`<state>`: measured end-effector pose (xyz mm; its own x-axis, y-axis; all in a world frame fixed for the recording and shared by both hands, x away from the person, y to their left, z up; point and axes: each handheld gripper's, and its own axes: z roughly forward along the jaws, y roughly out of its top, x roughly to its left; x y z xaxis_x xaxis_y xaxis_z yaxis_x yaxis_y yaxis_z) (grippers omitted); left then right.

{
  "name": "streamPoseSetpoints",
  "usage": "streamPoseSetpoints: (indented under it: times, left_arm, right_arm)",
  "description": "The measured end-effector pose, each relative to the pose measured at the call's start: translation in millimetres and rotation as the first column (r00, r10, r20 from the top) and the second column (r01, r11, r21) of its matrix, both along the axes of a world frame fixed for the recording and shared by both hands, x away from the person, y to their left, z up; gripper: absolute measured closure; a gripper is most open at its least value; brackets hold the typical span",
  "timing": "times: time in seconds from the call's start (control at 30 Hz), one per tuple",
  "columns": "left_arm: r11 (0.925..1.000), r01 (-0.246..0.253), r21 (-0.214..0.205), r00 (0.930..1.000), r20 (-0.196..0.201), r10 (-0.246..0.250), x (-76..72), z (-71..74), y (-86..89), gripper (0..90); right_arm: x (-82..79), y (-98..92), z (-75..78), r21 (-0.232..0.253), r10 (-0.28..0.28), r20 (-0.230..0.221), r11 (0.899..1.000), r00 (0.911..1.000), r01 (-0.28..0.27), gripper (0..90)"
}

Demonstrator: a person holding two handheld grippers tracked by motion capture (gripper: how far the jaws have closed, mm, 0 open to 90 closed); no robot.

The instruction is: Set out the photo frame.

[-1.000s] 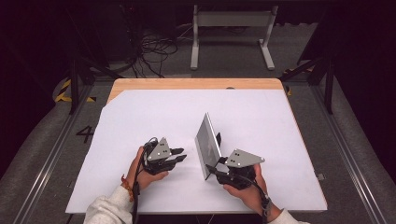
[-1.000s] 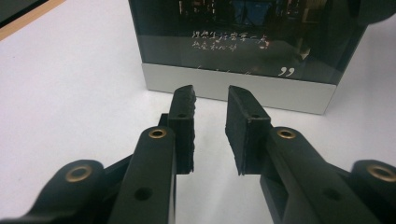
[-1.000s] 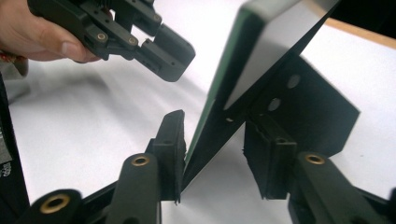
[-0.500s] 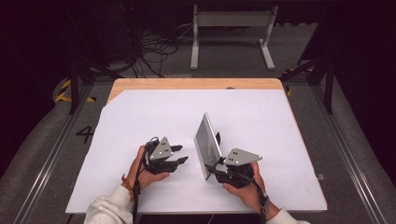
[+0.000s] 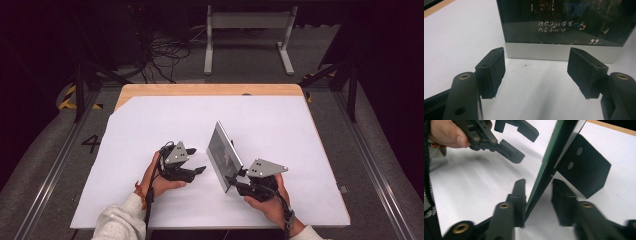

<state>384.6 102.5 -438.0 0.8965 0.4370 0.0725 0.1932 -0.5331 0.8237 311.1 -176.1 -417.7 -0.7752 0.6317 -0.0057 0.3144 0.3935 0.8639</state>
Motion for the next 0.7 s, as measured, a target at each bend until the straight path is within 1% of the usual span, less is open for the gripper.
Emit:
streamPoseSetpoints:
  times: [0.07,0.17,0.2,0.27,0.3,0.33,0.37,0.43,0.47,0.5,0.6,0.67,0.7]
  left_arm:
    - [1.0,0.003,0.001,1.0,-0.007,-0.003,2.9,-0.6,-1.7,26.6]
    - [0.9998,0.016,-0.009,0.9997,-0.018,-0.016,5.4,-0.7,-3.6,23.3]
    - [0.9998,0.022,0.0,0.9997,-0.014,-0.022,6.0,-1.0,-4.6,22.8]
    - [0.9996,0.029,0.002,0.9994,-0.019,-0.029,7.9,-1.9,-6.2,21.5]
    - [0.9995,0.032,0.003,0.9992,-0.023,-0.032,9.5,-2.8,-7.8,20.9]
    - [0.9992,0.038,0.008,0.9987,-0.035,-0.038,12.1,-3.5,-10.3,20.3]
    - [0.9989,0.046,0.012,0.998,-0.044,-0.045,14.1,-3.7,-12.2,19.4]
    - [0.9986,0.051,0.01,0.9978,-0.044,-0.051,17.6,-3.6,-15.7,18.9]
    - [0.9986,0.051,0.01,0.9978,-0.044,-0.051,17.6,-3.6,-15.7,18.8]
    - [0.9985,0.056,0.0,0.9974,-0.047,-0.055,21.8,-2.4,-17.4,18.6]
    - [0.9982,0.06,-0.005,0.9974,-0.039,-0.06,25.3,-1.6,-17.9,18.4]
    - [0.9972,0.075,-0.004,0.9952,-0.064,-0.075,29.5,-2.1,-18.9,17.8]
    - [0.9964,0.085,0.002,0.9943,-0.065,-0.084,31.3,-2.0,-18.9,17.3]
  right_arm:
    - [1.1,0.7,1.0,0.011,-0.01,-0.001,1.0,0.9999,0.01,57.8]
    - [3.2,1.7,1.1,0.023,-0.018,0.002,1.0,0.9998,0.018,59.3]
    - [3.7,2.0,0.9,0.025,-0.02,0.002,0.999,0.9998,0.02,60.2]
    - [4.5,1.7,0.8,0.026,-0.016,0.003,1.0,0.9999,0.016,60.9]
    - [4.7,1.1,0.8,0.023,-0.012,0.0,1.0,0.9999,0.012,66.5]
    - [4.7,0.6,0.5,0.029,0.004,-0.007,1.0,1.0,-0.004,66.6]
    - [3.9,0.9,0.7,0.02,0.002,-0.003,1.0,1.0,-0.002,67.1]
    - [3.2,0.5,1.4,0.007,0.004,0.003,1.0,1.0,-0.004,67.5]
    - [3.5,-0.4,1.4,0.007,0.006,0.002,1.0,1.0,-0.006,68.1]
    - [4.1,-1.6,1.3,0.015,0.008,-0.005,1.0,1.0,-0.008,68.5]
    - [4.0,-2.2,2.0,0.008,0.008,-0.006,1.0,1.0,-0.007,69.2]
    - [5.4,-2.6,3.6,-0.006,0.017,-0.01,1.0,0.9998,-0.017,69.5]
    - [8.2,-3.7,5.7,-0.02,0.025,-0.018,0.999,0.9995,-0.025,70.8]
